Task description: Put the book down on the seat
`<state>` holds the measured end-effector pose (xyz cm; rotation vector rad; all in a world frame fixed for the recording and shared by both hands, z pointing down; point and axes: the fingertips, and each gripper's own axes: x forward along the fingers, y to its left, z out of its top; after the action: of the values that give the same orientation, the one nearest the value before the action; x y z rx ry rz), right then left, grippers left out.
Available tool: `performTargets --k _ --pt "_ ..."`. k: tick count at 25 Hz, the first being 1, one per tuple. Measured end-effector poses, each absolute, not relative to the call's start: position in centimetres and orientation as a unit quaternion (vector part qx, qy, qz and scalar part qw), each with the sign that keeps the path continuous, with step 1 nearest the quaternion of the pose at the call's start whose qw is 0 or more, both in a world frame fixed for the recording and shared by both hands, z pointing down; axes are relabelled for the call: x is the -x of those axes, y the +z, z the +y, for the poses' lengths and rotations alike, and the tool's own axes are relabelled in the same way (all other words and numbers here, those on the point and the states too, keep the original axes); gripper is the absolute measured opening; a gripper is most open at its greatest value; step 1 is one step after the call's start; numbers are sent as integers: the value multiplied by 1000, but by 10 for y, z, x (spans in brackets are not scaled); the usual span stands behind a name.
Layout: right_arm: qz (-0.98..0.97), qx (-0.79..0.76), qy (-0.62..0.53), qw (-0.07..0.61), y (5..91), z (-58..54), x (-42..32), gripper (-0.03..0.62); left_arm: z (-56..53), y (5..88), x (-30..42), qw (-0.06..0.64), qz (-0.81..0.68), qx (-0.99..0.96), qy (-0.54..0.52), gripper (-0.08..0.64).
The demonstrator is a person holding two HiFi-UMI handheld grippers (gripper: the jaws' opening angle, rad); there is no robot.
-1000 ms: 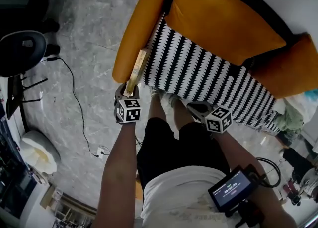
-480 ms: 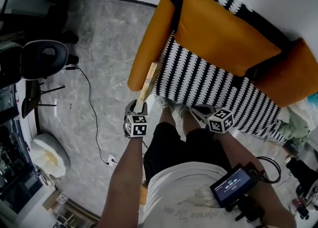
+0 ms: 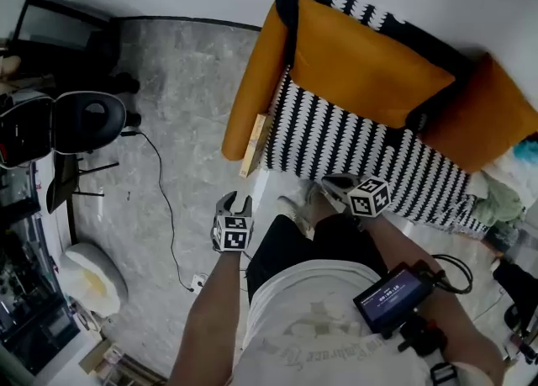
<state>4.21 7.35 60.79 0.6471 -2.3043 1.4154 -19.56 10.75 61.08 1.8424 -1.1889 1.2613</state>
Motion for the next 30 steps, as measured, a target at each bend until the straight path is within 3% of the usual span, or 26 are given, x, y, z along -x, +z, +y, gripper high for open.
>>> performTargets --k 14,21,30 --pt "-850 -223 433 199 546 90 15 14 173 560 224 335 -495 -721 351 133" --pt "-886 -217 376 164 493 91 48 14 184 521 215 308 -500 -753 297 42" --pt "-915 -221 316 117 423 117 59 14 198 457 227 289 -502 -784 221 12"
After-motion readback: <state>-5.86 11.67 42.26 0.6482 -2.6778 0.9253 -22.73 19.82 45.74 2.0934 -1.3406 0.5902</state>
